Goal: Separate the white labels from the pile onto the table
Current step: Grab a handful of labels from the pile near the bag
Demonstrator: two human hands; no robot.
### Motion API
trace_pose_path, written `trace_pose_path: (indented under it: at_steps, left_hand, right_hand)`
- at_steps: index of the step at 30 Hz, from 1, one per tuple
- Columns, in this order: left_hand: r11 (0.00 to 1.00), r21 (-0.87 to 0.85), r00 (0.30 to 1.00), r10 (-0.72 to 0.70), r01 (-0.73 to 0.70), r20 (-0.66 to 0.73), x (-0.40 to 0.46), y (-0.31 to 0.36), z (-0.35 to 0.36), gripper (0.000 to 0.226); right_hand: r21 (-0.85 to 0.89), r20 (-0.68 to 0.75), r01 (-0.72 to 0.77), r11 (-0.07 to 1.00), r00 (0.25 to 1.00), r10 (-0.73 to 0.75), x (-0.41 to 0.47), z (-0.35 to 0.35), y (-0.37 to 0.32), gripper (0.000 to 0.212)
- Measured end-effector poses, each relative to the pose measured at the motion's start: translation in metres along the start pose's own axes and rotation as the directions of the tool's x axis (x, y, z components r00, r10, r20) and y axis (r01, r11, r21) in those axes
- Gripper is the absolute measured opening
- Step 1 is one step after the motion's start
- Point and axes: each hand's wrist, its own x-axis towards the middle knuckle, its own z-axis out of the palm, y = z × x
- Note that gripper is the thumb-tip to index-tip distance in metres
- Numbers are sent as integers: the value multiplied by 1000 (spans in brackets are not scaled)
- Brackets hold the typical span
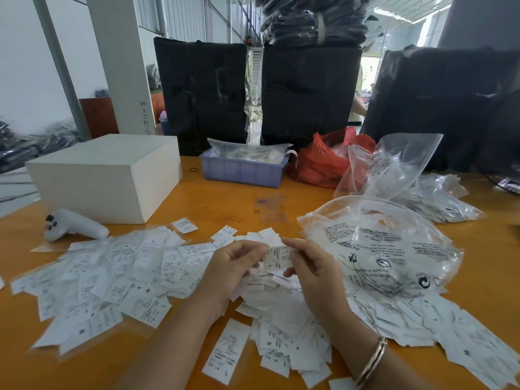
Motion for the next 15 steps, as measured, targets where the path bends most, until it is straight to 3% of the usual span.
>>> trace_pose_path:
  at_steps: [5, 9, 12, 15]
  left_hand:
    - [999, -11, 997, 34, -33, 70, -3, 1, 5, 24]
    - [995, 52, 995, 87, -89, 43, -3, 1, 6, 24]
    - [987, 94, 991, 131, -132, 19, -2, -1, 6, 10]
    - [982, 101, 988, 156, -157, 18, -3, -1, 6, 10]
  right_hand:
    - [-17, 50, -52, 998, 997, 53, -1, 4, 1, 46]
    - [48, 31, -162, 986, 987, 161, 1, 4, 1, 29]
    - [89, 10, -221, 971, 975, 221, 2, 3, 2, 12]
    - [20, 108, -223, 975, 969, 220, 2, 6, 1, 10]
